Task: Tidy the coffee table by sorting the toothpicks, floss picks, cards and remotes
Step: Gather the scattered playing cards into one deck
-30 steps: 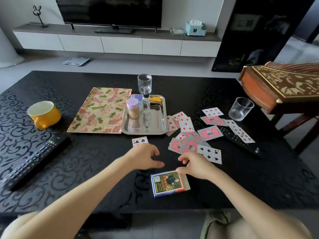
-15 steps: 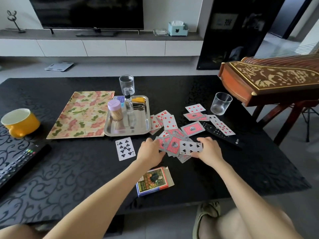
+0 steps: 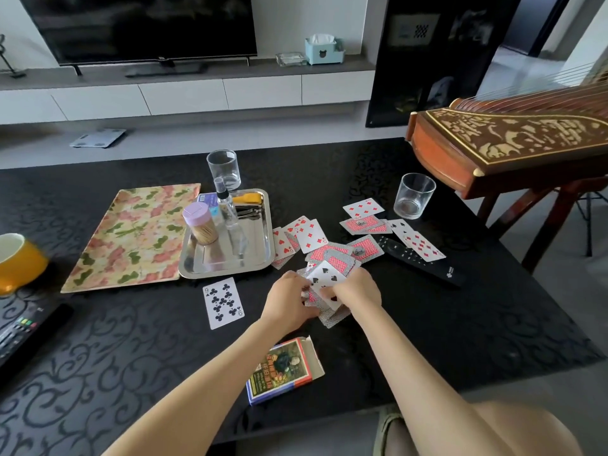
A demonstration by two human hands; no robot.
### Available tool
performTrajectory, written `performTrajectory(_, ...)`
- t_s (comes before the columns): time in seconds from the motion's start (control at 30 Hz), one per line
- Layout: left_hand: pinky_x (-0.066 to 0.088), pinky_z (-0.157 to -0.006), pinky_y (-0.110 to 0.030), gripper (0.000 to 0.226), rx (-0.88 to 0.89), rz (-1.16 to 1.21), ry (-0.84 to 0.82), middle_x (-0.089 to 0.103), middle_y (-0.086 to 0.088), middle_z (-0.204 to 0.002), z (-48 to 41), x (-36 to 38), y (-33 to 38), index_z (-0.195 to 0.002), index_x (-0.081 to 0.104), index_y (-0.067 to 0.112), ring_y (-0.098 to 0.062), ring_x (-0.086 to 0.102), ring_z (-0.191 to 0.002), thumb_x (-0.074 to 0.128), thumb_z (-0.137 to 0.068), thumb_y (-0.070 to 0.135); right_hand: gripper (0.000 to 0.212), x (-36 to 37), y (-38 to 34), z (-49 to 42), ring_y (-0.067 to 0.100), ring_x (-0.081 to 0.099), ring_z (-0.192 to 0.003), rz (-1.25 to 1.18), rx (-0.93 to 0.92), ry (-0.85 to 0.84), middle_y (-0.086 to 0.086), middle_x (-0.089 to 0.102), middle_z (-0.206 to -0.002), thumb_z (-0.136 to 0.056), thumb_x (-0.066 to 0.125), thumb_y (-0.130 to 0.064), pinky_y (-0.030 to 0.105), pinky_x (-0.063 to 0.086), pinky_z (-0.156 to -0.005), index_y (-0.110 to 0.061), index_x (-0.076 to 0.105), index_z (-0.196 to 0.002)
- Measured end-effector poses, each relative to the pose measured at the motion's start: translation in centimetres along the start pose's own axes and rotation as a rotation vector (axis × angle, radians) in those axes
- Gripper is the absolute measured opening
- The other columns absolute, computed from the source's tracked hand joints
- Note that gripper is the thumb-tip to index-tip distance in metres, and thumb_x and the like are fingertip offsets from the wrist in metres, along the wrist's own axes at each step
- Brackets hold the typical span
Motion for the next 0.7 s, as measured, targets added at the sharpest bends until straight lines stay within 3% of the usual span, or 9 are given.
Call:
performTrajectory(0.13,0.050,-0.086,-0.033,0.031,-0.025,0.153,0.034,0.067,-0.006,-0.103,0.5,-1.0,-0.6,-0.105,0.068,0.006,-0.021,0.061,-0.097,0.068,-0.074,0.003,0.052,-0.3,-0.4,0.7,0.025,0.055,-0.106,0.043,-0.020,0.113,0.007,0.056,-0.115,-0.067,0.078,-0.035,0.032,0.048,-0.084,-0.010,0.056,-0.107)
performTrajectory(0.33,0.046,-0.083,-0.019,0.035,-0.078,0.332,0.000,0.069,0.001,-0.107,0.5,-1.5,-1.3,-0.112,0.067,0.014,-0.010,0.064,-0.094,0.063,-0.079,0.005,0.042,-1.3,-0.6,2.3,0.026,0.058,-0.102,-0.333,-0.169,0.104,0.005,0.060,-0.110,-0.074,0.066,-0.007,0.035,0.049,-0.079,-0.009,0.050,-0.113)
performTrajectory(0.47,0.043,-0.082,-0.020,0.036,-0.179,0.470,0.152,0.066,0.000,-0.111,0.5,-4.5,-2.9,-0.117,0.062,0.014,-0.010,0.059,-0.093,0.056,-0.084,0.003,0.031,-8.1,-2.5,3.9,0.024,0.060,-0.089,0.056,-0.413,0.322,-0.002,0.063,-0.093,-0.077,0.065,-0.010,0.029,0.041,-0.066,-0.015,0.052,-0.105)
performTrajectory(0.5,0.044,-0.080,-0.020,0.037,-0.197,0.516,0.185,0.064,0.000,-0.112,0.6,-5.0,-3.1,-0.119,0.060,0.015,-0.011,0.058,-0.096,0.055,-0.084,0.002,0.023,-9.5,-3.5,4.7,0.021,0.057,-0.076,0.168,-0.494,0.351,-0.003,0.059,-0.081,-0.077,0.064,-0.006,0.028,0.036,-0.059,-0.017,0.050,-0.093)
performTrajectory(0.57,0.044,-0.074,-0.019,0.048,-0.210,0.612,0.195,0.058,0.001,-0.117,0.6,-5.1,-2.9,-0.125,0.054,0.018,-0.012,0.054,-0.106,0.054,-0.082,-0.002,0.032,-10.2,-5.2,6.1,0.015,0.043,-0.057,0.379,-0.618,0.355,-0.006,0.043,-0.061,-0.077,0.059,-0.001,0.026,0.024,-0.048,-0.021,0.035,-0.071)
performTrajectory(0.63,0.042,-0.078,-0.021,0.064,-0.197,0.717,0.156,0.051,0.001,-0.124,0.6,-4.3,-2.0,-0.133,0.046,0.023,-0.013,0.047,-0.117,0.053,-0.078,-0.007,0.024,-8.6,-6.2,7.0,0.019,0.047,-0.061,0.522,-0.700,0.289,-0.004,0.048,-0.065,-0.077,0.057,0.000,0.027,0.025,-0.049,-0.019,0.042,-0.079)
performTrajectory(0.7,0.038,-0.087,-0.023,0.076,-0.152,0.802,0.081,0.047,0.001,-0.129,0.7,-3.1,-0.6,-0.139,0.039,0.025,-0.013,0.042,-0.122,0.054,-0.074,-0.011,0.028,-6.3,-6.0,7.0,0.023,0.058,-0.075,0.542,-0.735,0.188,-0.001,0.062,-0.083,-0.081,0.058,-0.003,0.029,0.037,-0.057,-0.018,0.050,-0.103)
Point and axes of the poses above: each hand's wrist, its own z-axis away from the middle knuckle, its own x-axis out of the palm, y = z × x, the point moved 10 cm from there along -z, towards the middle knuckle
